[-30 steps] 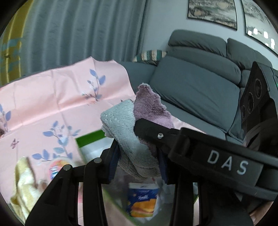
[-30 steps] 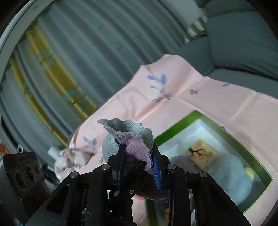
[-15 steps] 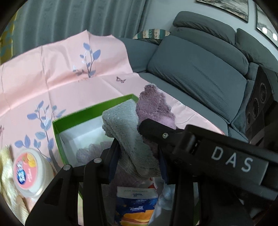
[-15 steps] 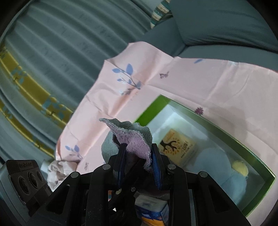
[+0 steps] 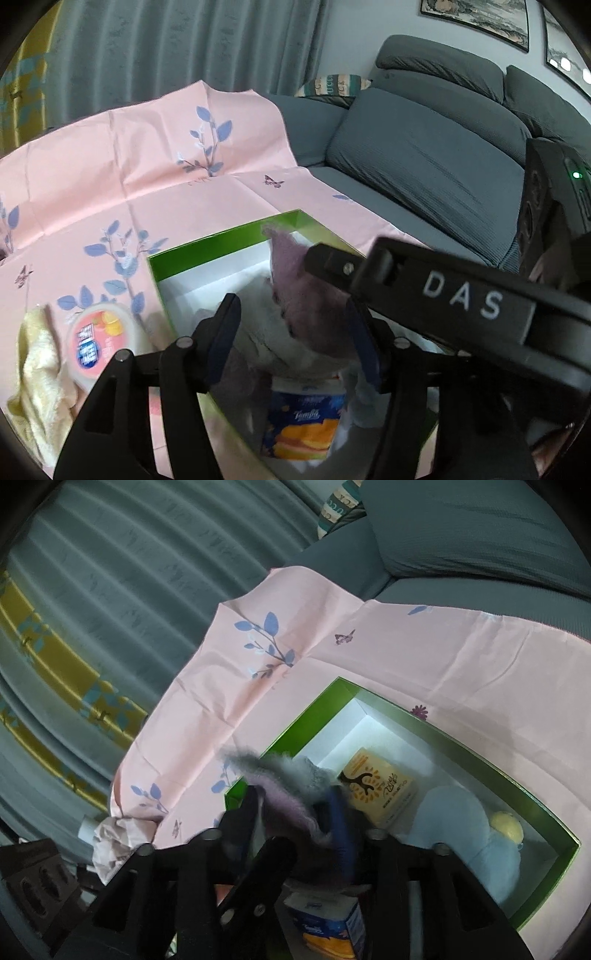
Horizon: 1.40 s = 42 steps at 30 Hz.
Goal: Organize soft objects
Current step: 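Carry the grey-purple cloth over the box and open the right gripper, then return the right gripper to the table and grasp the green towel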
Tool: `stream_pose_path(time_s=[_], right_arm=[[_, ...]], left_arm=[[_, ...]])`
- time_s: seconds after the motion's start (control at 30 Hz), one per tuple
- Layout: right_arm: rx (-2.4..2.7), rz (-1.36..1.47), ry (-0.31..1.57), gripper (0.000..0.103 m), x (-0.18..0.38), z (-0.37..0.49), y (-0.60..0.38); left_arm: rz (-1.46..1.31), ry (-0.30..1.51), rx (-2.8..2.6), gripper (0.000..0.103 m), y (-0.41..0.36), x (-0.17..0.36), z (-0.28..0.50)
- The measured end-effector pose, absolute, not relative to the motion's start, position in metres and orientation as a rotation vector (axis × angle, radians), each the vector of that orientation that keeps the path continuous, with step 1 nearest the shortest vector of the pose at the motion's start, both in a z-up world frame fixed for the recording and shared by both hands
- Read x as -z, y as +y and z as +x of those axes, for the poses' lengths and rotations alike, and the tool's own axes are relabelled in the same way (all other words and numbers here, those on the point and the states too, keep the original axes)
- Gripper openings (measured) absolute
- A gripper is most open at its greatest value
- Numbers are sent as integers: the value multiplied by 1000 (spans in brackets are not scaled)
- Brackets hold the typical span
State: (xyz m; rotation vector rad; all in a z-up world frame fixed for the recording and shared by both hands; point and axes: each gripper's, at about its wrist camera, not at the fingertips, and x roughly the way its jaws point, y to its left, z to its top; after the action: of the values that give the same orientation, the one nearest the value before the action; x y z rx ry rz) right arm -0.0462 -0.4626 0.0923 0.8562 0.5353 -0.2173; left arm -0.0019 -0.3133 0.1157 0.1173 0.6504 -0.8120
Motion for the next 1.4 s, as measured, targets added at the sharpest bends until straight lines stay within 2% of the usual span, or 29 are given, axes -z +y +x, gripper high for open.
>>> stream_pose_path(time_s=[0.13, 0.23, 0.33, 0.47, 0.77, 0.9, 1.07, 1.4], right_arm=[[220, 826, 542, 59, -98, -46, -455], [230, 809, 546, 66, -102, -47, -451], [223, 799, 549, 68, -105, -48, -444], [200, 727, 553, 76, -117, -46, -424], [109, 568, 545, 78, -143, -43, -364], [84, 478, 539, 87, -155, -41, -332], [30, 368, 551, 87, -162, -33, -290], [-126, 256, 648, 87, -152, -10, -213]], left_arm=[[44, 645, 799, 71, -291, -121, -7], [-16, 646, 807, 78, -272, -127, -12], [-106, 651, 807, 81, -249, -132, -18], [-140, 636, 776, 82, -219, -138, -30], [-230, 641, 610, 83, -129, -138, -43], [-226, 624, 511, 83, -95, -139, -48], [-231, 593, 376, 83, -49, -132, -49], [-370, 671, 155, 83, 25, -91, -28]])
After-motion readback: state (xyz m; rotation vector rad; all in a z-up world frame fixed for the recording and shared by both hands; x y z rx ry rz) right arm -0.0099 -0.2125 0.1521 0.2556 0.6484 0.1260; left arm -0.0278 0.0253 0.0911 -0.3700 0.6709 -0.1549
